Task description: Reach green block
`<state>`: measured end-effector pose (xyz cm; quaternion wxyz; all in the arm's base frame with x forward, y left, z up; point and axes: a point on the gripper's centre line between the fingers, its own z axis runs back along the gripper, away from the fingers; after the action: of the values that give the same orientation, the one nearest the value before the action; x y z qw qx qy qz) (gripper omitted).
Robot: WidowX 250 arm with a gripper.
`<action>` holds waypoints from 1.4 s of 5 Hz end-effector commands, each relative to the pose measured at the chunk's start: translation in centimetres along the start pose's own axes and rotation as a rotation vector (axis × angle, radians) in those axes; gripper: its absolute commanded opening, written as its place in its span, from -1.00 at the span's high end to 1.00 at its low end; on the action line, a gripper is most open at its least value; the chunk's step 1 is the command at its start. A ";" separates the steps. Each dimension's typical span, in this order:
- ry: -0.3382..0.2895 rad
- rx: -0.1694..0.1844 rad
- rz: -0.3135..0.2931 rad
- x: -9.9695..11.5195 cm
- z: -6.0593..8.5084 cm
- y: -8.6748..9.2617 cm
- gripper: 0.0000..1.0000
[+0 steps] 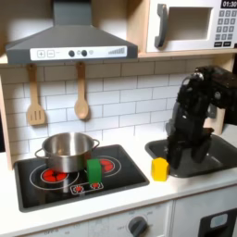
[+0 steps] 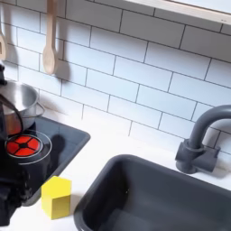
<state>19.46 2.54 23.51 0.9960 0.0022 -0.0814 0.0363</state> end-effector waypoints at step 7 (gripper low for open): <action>-0.050 0.028 -0.004 11.8 -3.8 8.6 -1.00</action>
<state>31.03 11.91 21.68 0.9937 0.0158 -0.1051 0.0356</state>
